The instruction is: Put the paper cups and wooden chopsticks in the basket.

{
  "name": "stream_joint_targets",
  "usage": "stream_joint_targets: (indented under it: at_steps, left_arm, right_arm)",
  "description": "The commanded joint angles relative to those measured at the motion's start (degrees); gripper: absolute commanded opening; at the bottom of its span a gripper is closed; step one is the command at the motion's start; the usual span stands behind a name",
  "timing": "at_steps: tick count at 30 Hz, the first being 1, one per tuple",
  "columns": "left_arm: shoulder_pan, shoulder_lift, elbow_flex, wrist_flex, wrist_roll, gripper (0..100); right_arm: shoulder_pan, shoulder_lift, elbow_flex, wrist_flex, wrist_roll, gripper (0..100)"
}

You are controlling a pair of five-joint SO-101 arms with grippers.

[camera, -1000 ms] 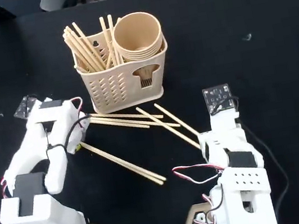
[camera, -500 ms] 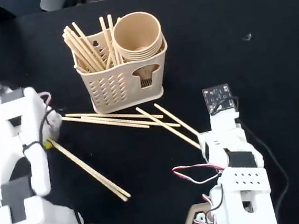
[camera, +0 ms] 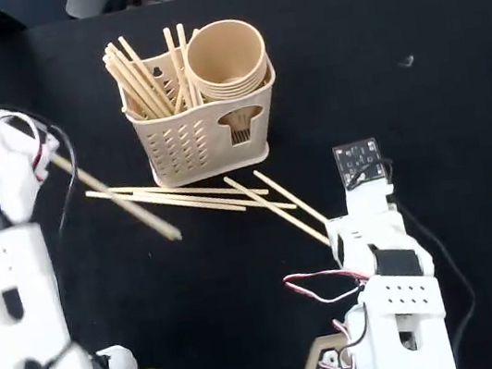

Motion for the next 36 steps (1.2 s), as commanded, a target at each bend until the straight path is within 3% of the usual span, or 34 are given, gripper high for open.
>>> stream_joint_targets:
  at_steps: [1, 7, 12, 25, 32, 36]
  left_arm:
    - [-1.63, -10.73, -0.13, -14.24, -0.53, 3]
    - [-1.45, -18.9, -0.13, -26.73, -9.14, 3]
    - [1.98, -21.36, -0.48, -36.48, -8.97, 3]
    - [15.08, -16.44, -0.84, -42.11, -9.49, 3]
    - [21.32, -8.7, -1.19, -42.02, -24.44, 3]
    - [22.29, -4.92, -1.71, -42.02, -27.25, 3]
  right_arm:
    - [1.14, -1.19, -0.13, -0.88, -0.18, 15.9]
    - [1.05, -1.19, -0.13, -0.88, -0.18, 15.9]
    - [1.05, -1.19, -0.04, -0.97, -0.18, 15.9]
    - [1.05, -1.19, 0.57, -1.41, -0.18, 15.9]
    - [1.05, -1.27, 0.57, -1.41, -0.18, 15.9]
    - [1.05, -1.27, 0.48, -1.41, -0.18, 15.9]
